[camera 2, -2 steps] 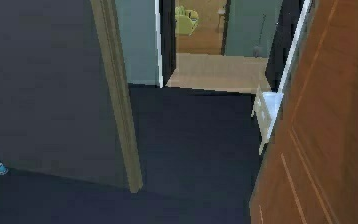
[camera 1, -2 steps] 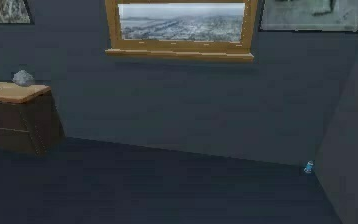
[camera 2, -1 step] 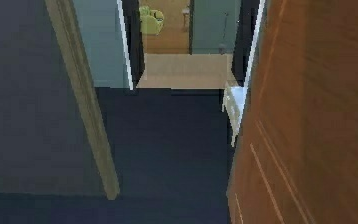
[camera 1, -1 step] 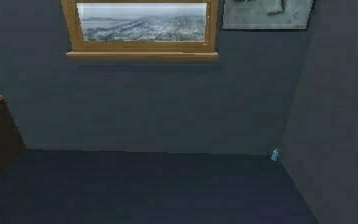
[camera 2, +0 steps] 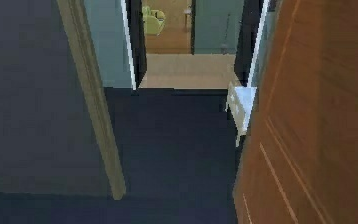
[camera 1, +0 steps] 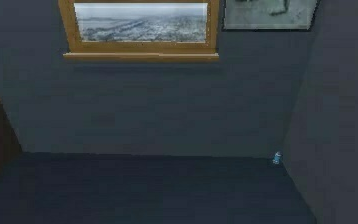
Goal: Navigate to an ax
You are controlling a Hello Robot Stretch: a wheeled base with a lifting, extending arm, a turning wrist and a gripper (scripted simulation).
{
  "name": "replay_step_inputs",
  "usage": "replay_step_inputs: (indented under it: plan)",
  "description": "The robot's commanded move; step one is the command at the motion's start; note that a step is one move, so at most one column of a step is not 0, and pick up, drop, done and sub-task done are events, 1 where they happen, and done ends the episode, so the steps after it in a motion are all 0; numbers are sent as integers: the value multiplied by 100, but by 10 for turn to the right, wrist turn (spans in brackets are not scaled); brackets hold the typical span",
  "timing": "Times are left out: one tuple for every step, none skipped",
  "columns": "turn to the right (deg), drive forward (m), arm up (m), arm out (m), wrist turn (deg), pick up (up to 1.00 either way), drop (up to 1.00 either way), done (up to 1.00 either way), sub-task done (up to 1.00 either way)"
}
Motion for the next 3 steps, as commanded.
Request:
replay_step_inputs:
  plan:
    - [-450,0,0,0,0,0,0,0,0]
    - [-210,0,0,0,0,0,0,0,0]
    - [0,10,0,0,0,0,0,0,0]
